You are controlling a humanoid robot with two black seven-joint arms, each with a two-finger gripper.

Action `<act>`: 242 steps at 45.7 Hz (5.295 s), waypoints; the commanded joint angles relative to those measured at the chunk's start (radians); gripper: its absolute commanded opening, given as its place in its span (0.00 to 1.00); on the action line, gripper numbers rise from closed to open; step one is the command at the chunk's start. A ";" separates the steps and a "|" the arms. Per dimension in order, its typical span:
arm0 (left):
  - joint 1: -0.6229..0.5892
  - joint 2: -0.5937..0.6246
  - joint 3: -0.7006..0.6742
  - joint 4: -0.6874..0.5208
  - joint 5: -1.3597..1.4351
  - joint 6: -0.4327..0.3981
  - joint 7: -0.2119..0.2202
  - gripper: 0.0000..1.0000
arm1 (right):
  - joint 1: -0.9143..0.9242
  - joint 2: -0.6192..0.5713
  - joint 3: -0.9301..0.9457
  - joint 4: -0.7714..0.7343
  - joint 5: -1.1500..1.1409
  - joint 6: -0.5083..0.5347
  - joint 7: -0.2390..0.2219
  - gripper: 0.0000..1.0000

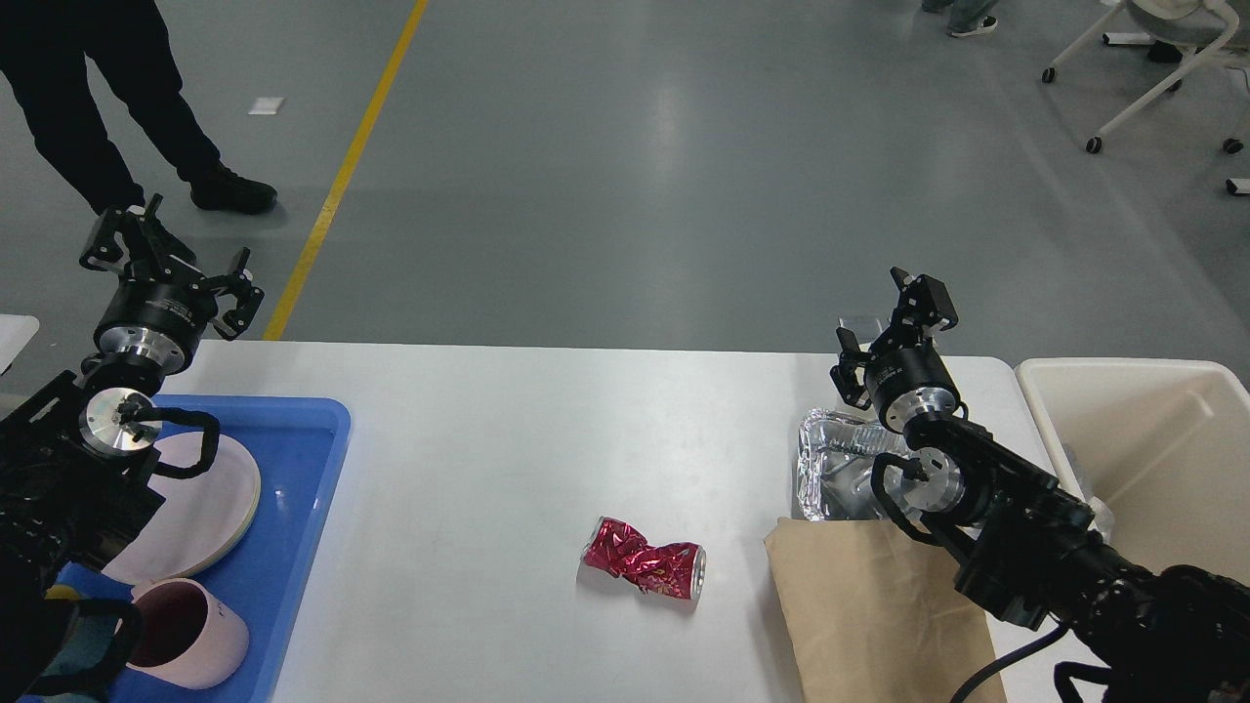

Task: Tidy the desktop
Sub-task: 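Release the pink plate and raise the left gripper above the tray, then lift the right gripper off the foil tray and raise it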

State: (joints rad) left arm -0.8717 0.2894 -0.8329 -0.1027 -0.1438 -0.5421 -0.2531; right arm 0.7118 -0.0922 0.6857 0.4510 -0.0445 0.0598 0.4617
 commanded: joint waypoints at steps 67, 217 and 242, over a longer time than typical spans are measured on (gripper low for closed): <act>0.157 -0.121 0.001 0.000 -0.007 -0.222 -0.209 0.96 | 0.000 0.000 0.000 0.000 0.000 0.000 0.000 1.00; 0.157 -0.121 0.001 0.000 -0.007 -0.222 -0.209 0.96 | 0.678 -0.113 -1.638 0.084 -0.011 0.301 -0.308 1.00; 0.157 -0.121 0.002 0.000 -0.007 -0.222 -0.209 0.96 | 1.192 0.077 -1.985 0.489 -0.008 0.851 -0.305 1.00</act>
State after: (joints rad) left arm -0.7148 0.1687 -0.8318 -0.1027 -0.1505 -0.7640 -0.4617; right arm 1.7995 -0.0928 -1.2118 0.9079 -0.0520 0.7819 0.1560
